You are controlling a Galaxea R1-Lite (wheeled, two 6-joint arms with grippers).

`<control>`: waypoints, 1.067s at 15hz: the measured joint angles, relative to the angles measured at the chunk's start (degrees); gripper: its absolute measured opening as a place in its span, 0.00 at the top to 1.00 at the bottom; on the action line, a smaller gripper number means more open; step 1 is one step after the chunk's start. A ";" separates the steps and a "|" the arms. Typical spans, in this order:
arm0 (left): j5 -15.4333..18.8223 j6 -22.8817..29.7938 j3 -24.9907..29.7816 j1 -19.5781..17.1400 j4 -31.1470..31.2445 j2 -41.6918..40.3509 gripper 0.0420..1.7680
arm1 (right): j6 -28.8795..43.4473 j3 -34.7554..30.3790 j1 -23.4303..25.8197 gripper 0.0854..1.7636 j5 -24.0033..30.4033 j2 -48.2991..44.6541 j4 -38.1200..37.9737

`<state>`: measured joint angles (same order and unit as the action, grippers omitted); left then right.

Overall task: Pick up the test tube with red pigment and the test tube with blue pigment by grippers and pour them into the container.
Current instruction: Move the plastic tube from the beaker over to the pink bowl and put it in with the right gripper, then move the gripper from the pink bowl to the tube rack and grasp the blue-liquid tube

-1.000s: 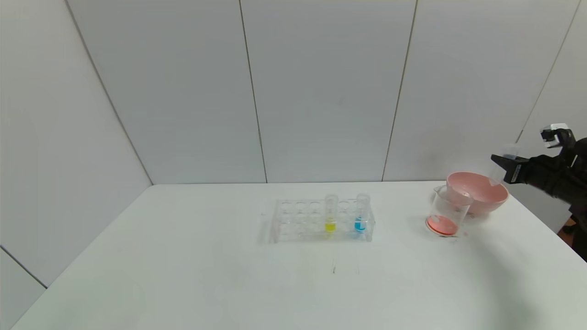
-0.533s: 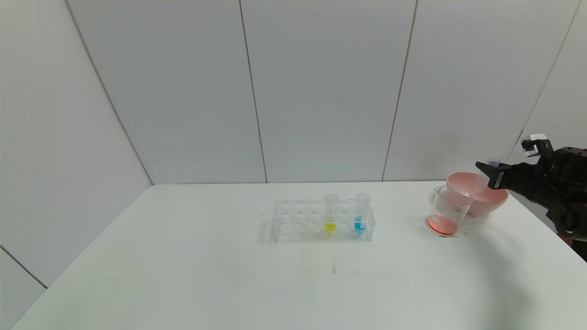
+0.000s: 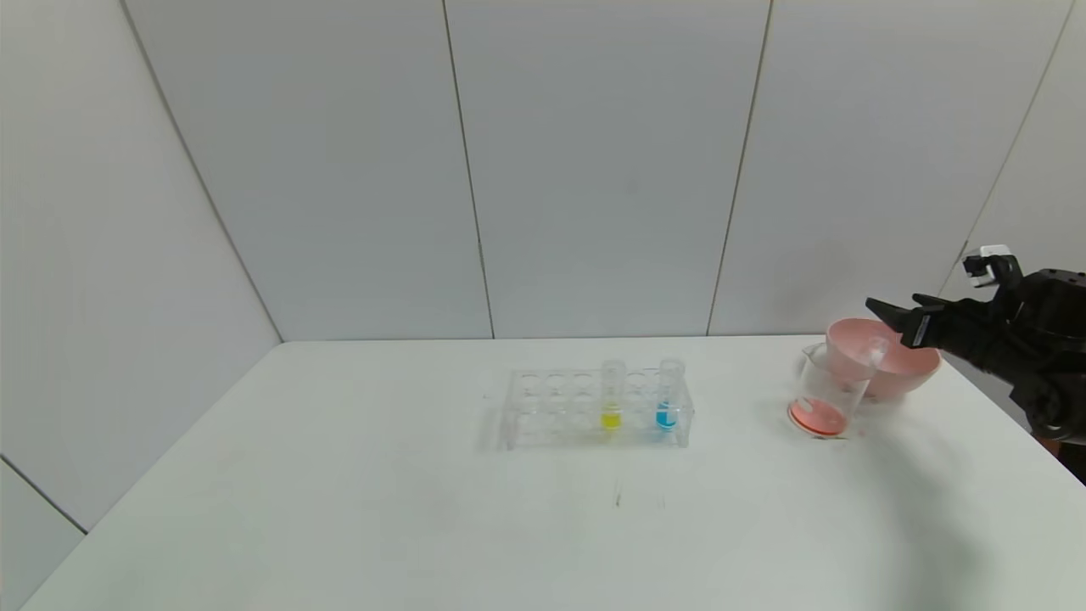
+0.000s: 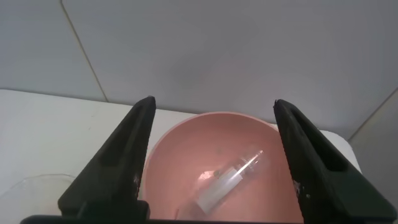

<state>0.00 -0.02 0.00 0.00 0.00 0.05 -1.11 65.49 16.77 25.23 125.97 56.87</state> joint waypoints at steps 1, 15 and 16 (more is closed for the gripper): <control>0.00 0.02 0.00 0.00 0.00 0.00 0.00 | 0.07 -0.50 -0.10 0.22 0.02 -0.83 -0.05; 0.00 0.02 0.00 0.00 0.00 0.00 0.00 | 5.13 -38.18 -24.16 0.06 -25.26 -33.49 0.24; 0.00 0.02 0.00 0.00 0.02 0.00 0.00 | 6.14 -39.80 -28.71 0.06 -31.11 -35.15 0.26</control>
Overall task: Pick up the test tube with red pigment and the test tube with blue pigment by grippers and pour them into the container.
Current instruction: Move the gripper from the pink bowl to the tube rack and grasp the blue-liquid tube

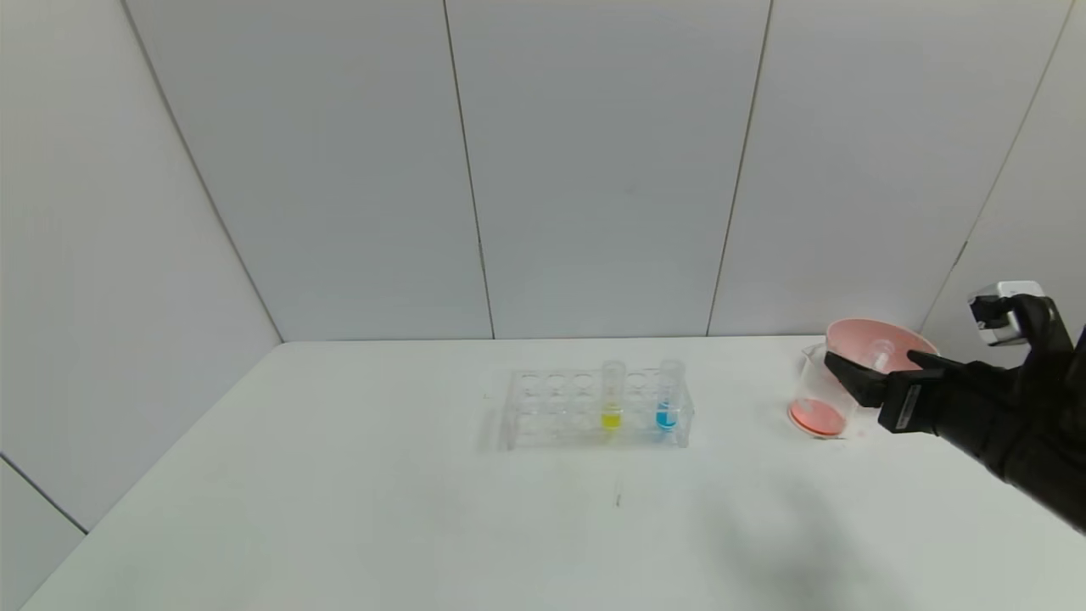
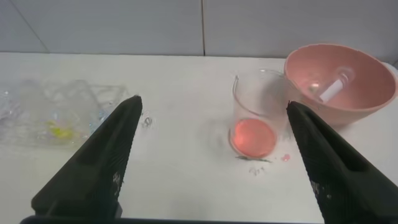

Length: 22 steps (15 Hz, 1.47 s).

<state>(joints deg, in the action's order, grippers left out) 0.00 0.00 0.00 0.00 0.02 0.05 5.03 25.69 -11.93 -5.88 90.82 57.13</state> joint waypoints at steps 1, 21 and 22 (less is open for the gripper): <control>0.00 0.00 0.00 0.00 -0.02 0.00 0.00 | 1.10 -1.13 -4.60 0.06 -6.11 -1.22 0.00; 0.00 0.00 0.00 0.00 -0.02 0.00 0.00 | -0.41 20.59 -23.76 0.04 -24.91 30.88 9.25; 0.00 0.00 0.00 0.00 -0.02 0.00 0.00 | -0.46 22.24 -23.39 0.04 -24.15 31.70 8.34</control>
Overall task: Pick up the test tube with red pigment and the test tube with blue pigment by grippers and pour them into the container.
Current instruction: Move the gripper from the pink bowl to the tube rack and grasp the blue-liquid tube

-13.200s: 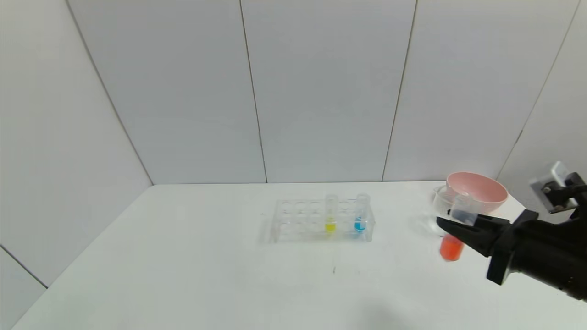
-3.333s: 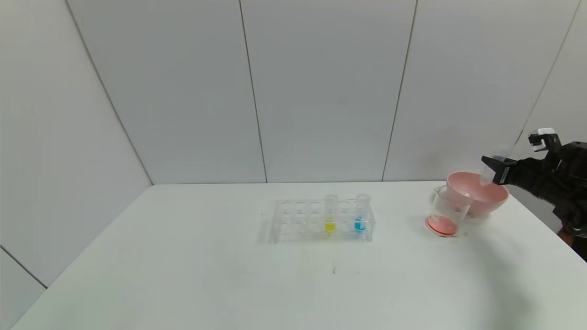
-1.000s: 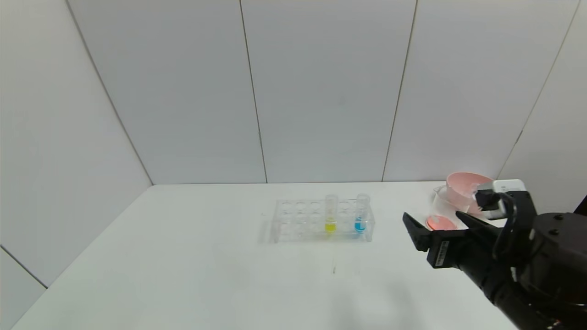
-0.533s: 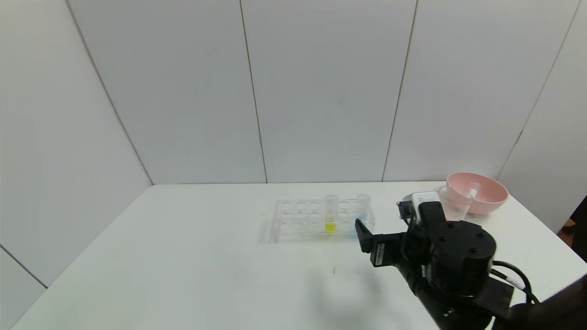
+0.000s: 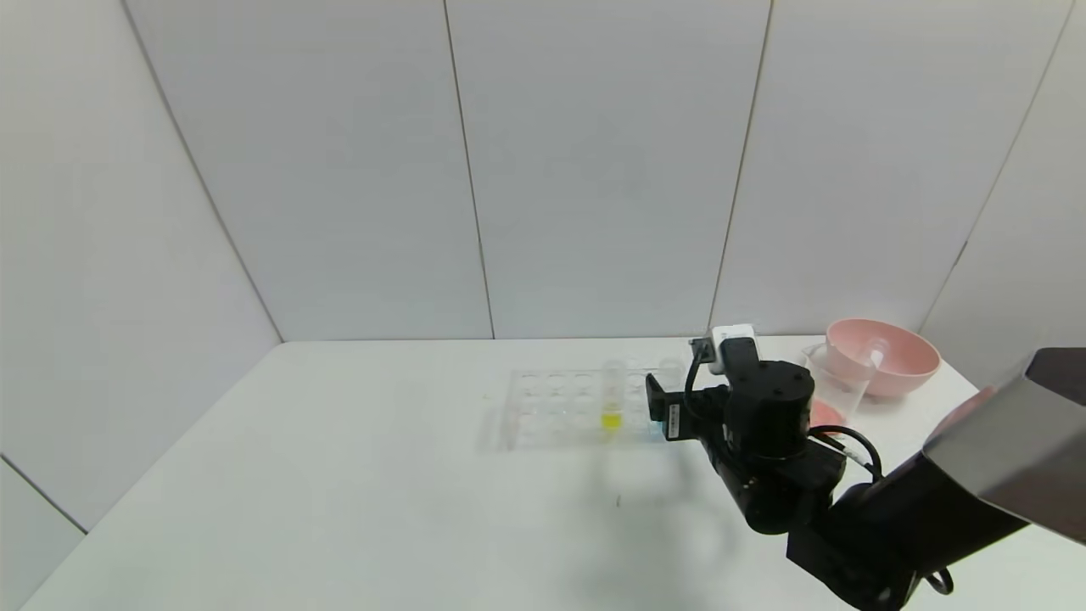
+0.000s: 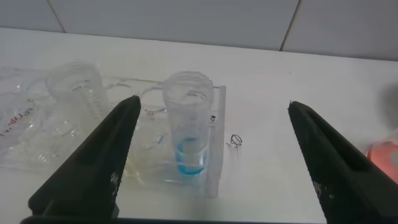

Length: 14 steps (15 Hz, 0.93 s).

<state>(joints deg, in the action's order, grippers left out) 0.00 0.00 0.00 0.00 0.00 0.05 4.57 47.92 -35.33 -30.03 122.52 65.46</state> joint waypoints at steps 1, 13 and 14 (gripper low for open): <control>0.00 0.00 0.00 0.00 0.02 0.00 0.00 | 0.00 1.16 0.20 0.04 0.68 0.61 -0.49; 0.00 0.00 0.00 0.00 0.00 0.00 0.00 | -0.01 4.19 0.33 0.26 2.04 2.45 -0.98; 0.00 0.00 0.00 0.00 0.00 0.00 0.00 | 0.00 4.06 0.30 0.35 2.06 2.43 -0.88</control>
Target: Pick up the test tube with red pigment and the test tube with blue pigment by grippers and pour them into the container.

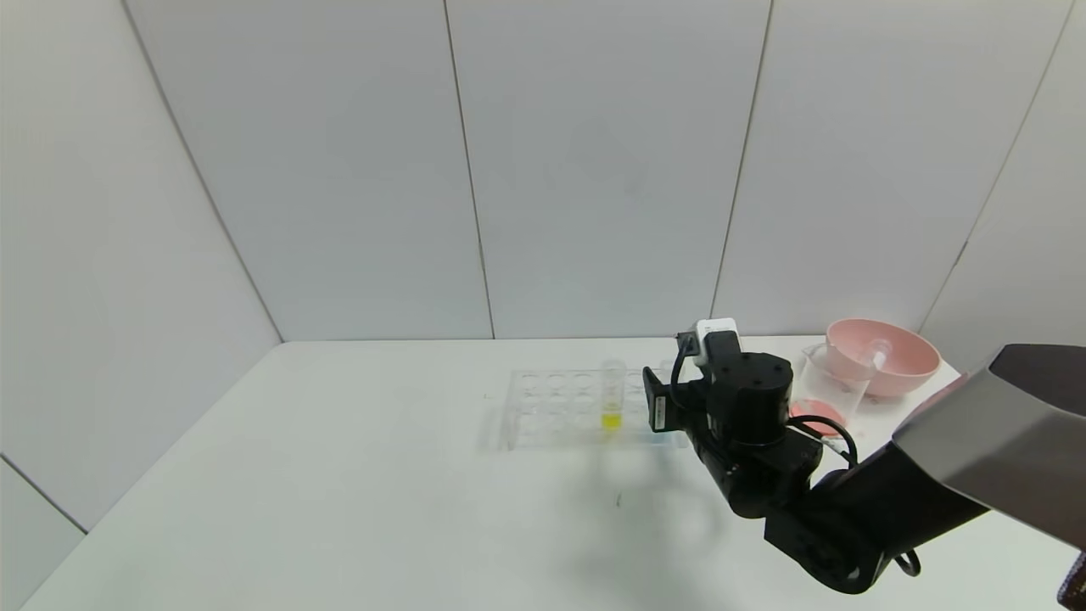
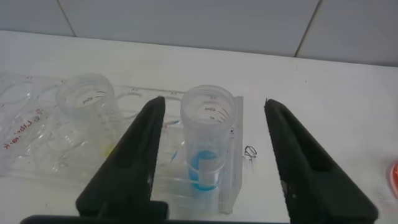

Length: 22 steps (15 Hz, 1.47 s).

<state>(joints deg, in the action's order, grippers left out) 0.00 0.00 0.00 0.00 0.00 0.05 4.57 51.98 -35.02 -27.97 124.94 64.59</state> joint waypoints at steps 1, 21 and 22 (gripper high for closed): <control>0.00 0.00 0.00 0.00 0.00 0.00 0.00 | 0.00 -0.17 -0.01 0.43 0.00 0.00 0.04; 0.00 0.00 0.00 0.00 0.00 0.00 0.00 | -4.86 1.71 -0.12 0.76 0.11 -4.29 -0.24; 0.00 0.00 0.00 0.00 0.00 0.00 0.00 | -5.22 2.06 0.02 0.76 0.11 -5.01 -0.22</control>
<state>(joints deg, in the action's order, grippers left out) 0.00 0.00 0.00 0.00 0.00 0.05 -0.65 54.04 -35.00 -27.86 119.93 64.37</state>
